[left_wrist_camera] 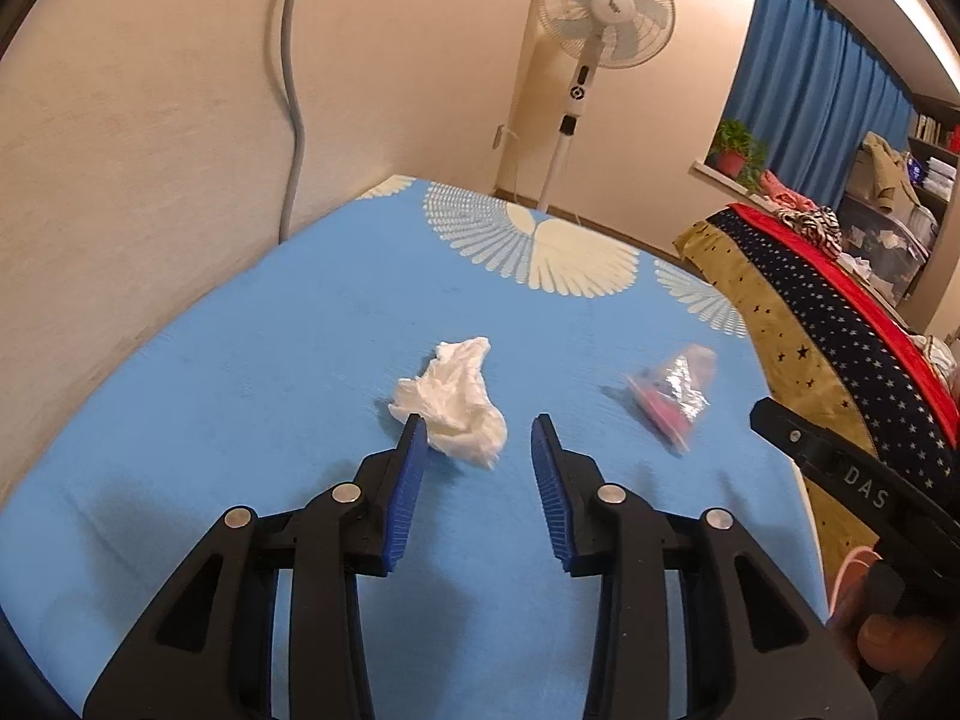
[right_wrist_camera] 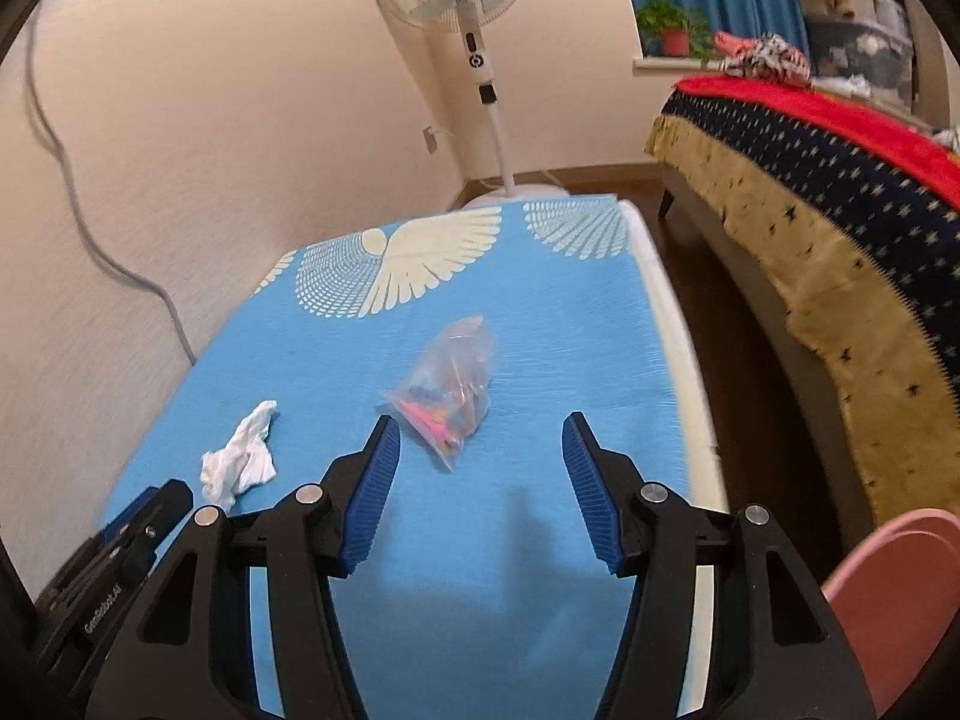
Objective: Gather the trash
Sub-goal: 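Grasp the white tissue with the left gripper while the right gripper grasps the clear bag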
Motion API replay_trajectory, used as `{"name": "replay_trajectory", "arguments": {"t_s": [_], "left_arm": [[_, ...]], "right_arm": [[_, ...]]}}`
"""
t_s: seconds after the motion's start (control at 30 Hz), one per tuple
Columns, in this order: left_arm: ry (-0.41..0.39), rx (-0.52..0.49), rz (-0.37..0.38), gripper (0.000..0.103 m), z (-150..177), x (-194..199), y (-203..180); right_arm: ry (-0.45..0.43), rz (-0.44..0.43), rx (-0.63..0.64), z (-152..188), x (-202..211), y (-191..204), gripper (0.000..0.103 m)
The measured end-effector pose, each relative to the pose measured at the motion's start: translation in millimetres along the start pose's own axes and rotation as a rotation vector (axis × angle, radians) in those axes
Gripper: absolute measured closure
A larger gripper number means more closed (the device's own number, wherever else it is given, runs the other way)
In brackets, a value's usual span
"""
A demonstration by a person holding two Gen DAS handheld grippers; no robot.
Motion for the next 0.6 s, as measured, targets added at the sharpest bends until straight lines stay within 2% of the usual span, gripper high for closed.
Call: {"name": "replay_trajectory", "arguments": {"t_s": [0.1, 0.2, 0.37, 0.4, 0.43, 0.47, 0.5, 0.6], "left_arm": [[0.025, 0.003, -0.005, 0.057, -4.5, -14.2, -1.5], [0.069, 0.014, -0.021, 0.057, -5.6, -28.0, -1.7], [0.105, -0.005, -0.051, 0.058, -4.1, -38.2, -1.7], [0.111, -0.004, -0.063, 0.068, -4.0, -39.7, -1.3], [0.123, -0.003, -0.067, 0.073, -3.6, -41.8, -1.4], [0.129, -0.005, -0.067, 0.076, -3.5, -43.0, -2.3], [0.130, -0.010, -0.066, 0.082, -3.1, -43.1, -3.3], [0.122, -0.016, -0.065, 0.090, -3.1, -41.6, -4.3]], "right_arm": [[0.021, -0.015, -0.008, -6.8, -19.5, -1.8, 0.040], [0.062, -0.043, -0.069, -10.0, -39.0, -7.6, 0.039], [0.126, -0.023, -0.043, -4.2, -62.5, -2.2, 0.039], [0.133, -0.015, -0.047, -3.0, -64.2, -2.9, 0.042], [0.140, -0.010, -0.053, -2.3, -65.7, -3.4, 0.045], [0.142, -0.014, -0.048, -2.4, -66.4, -2.0, 0.053], [0.144, -0.019, -0.041, -2.9, -66.9, -0.6, 0.066], [0.139, -0.030, -0.025, -2.0, -64.1, 1.2, 0.079]]}}
Point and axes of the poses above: each gripper's, at about its wrist camera, not at the fingertips, and x roughly against the way its jaws point, y to its left, z to its underside, the point moved 2 cm from there along -x, roughly the way its jaws point, and after that the axes turned 7 degrees about -z, right-handed, at the moved point
